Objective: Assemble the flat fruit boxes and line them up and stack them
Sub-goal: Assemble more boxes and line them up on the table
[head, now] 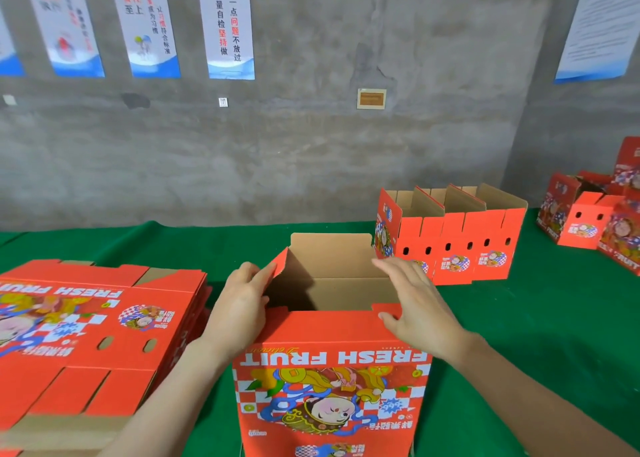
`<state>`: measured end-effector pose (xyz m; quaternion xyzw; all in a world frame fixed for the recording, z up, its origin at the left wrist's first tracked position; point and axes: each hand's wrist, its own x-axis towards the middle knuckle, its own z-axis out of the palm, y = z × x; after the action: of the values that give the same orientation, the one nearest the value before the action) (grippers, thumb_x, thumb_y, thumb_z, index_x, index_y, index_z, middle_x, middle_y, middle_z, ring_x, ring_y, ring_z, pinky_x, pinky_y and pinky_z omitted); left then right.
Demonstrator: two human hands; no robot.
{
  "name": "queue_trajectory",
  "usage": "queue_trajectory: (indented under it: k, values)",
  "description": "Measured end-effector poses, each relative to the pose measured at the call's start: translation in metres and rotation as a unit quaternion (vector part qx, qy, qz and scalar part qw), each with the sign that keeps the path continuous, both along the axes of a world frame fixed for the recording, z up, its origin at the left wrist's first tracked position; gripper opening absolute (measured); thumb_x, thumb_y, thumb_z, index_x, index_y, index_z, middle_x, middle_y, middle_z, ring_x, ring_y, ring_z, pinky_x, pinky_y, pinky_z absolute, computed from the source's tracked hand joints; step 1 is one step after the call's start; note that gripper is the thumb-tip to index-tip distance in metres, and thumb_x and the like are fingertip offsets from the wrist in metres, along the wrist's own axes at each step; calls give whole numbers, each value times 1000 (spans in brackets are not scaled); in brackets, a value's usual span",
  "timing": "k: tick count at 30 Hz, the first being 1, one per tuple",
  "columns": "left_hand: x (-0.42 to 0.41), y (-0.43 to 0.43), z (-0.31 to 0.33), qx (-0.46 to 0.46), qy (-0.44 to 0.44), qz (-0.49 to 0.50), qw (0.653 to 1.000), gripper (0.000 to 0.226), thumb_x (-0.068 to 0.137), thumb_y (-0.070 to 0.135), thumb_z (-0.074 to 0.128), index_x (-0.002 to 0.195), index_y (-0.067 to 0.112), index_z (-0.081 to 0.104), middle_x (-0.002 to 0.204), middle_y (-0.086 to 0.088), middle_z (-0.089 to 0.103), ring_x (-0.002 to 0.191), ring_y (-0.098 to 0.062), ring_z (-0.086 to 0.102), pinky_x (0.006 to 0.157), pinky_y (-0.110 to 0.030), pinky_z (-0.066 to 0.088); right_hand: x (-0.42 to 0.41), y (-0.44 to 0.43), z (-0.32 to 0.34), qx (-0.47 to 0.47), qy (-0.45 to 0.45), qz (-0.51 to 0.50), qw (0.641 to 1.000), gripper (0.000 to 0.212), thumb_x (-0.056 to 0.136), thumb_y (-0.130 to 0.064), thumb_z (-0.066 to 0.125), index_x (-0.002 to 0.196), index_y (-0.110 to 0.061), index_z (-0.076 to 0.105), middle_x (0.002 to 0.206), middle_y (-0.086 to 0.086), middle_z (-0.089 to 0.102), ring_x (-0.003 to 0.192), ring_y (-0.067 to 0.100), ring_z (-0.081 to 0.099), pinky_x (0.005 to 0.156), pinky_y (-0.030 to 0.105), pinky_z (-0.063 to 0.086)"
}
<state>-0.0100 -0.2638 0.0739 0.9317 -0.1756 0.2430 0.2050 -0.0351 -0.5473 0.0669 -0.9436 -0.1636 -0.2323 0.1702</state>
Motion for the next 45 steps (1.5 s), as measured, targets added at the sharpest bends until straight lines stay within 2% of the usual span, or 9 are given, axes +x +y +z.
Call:
queue_trajectory:
  k: [6,9,12,16,19,25,34,40,45]
  values:
    - [8,-6,-6,-14,-39,23,999,55,74,-16,56,125,3,61,92,-18,56,85,-38,53,75,-41,44,28,5,31,-43,36,20,998,28,90,-31,61,114,-20,55,143,-8,44,123,15,37,104,33,35]
    - [10,-5,-8,-21,-39,20,999,53,76,-16,56,124,3,61,93,-19,57,87,-39,54,76,-42,46,43,15,39,22,70,3,997,36,101,-26,41,135,-21,51,137,-3,54,117,22,43,102,37,35]
    - [13,-4,-11,-15,-11,-5,1000,46,82,-5,60,126,7,62,106,-19,57,100,-39,53,87,-41,44,56,21,36,33,144,-8,989,48,100,-15,39,148,-17,33,156,0,27,142,19,28,113,25,19]
    - [20,-1,-9,36,112,-11,993,30,95,40,51,115,27,69,143,-3,40,136,-27,31,111,-39,26,56,24,16,37,144,-44,988,38,99,-12,40,136,-15,47,160,-5,14,141,20,31,112,37,30]
    - [27,-2,-2,-24,155,-41,987,23,95,26,54,104,18,74,137,-11,45,131,-30,39,105,-29,31,54,19,9,58,118,-34,991,45,93,3,45,133,-16,51,158,-3,21,141,19,30,113,33,27]
    - [47,-6,-1,51,233,20,971,79,80,27,63,145,48,23,160,2,5,141,-32,6,112,-49,18,46,6,1,36,70,-27,997,40,90,-6,56,128,-17,56,145,-3,40,132,21,34,111,32,26]
    - [43,-1,-5,-110,153,-86,978,93,69,3,77,146,23,31,145,-1,35,132,-24,34,111,-45,31,38,-3,-7,28,76,7,997,19,87,-5,56,85,-10,75,99,2,69,99,19,58,95,32,42]
    - [37,-1,-2,-95,130,-108,981,33,79,-7,67,104,14,71,101,-6,54,95,-19,58,98,-33,43,33,-3,-2,223,-37,-43,973,10,93,-6,53,93,-7,63,95,1,59,83,12,54,72,9,37]
    - [38,-4,4,-133,220,-50,965,27,90,8,53,93,19,77,126,-3,59,127,-18,47,102,-20,30,33,-2,-4,132,86,30,987,8,92,-19,60,96,-15,65,97,-9,60,101,12,51,93,28,39]
